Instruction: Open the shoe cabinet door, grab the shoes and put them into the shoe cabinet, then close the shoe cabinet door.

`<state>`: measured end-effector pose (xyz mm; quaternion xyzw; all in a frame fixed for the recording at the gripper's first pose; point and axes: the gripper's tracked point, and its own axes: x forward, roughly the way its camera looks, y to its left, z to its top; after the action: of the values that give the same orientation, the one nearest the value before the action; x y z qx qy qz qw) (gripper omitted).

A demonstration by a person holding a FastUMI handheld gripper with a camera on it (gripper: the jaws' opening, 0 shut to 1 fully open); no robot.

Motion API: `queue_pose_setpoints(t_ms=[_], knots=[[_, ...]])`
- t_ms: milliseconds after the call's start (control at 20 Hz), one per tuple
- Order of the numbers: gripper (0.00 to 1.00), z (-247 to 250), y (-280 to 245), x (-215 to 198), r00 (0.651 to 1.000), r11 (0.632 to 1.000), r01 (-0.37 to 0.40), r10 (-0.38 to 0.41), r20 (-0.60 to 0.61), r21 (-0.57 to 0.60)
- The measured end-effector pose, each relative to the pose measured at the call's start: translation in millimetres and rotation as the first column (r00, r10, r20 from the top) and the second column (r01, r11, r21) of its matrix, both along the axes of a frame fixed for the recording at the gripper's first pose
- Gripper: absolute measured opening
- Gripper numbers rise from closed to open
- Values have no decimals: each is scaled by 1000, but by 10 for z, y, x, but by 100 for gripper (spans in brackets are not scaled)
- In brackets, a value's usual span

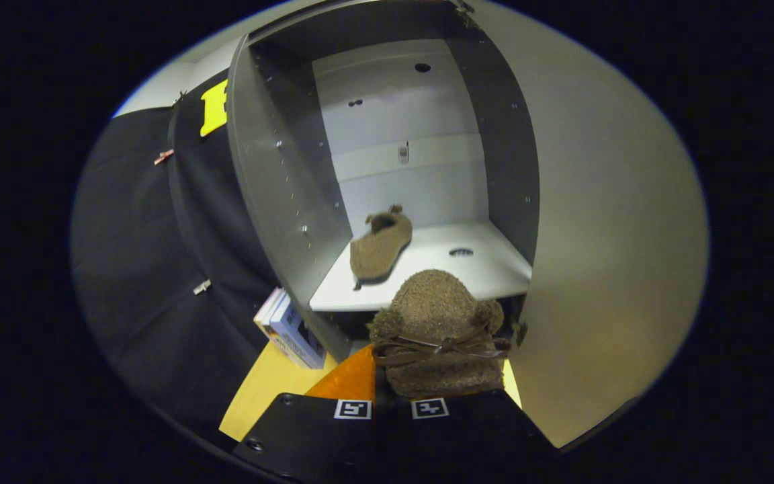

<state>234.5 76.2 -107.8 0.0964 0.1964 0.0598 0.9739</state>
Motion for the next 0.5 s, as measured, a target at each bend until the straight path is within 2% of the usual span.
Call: queue_pose_setpoints(t_ms=[200, 500], knots=[[7, 264, -132, 671, 999, 998, 14, -11, 44, -68], [7, 77, -178, 1660, 999, 997, 37, -38, -23, -70]])
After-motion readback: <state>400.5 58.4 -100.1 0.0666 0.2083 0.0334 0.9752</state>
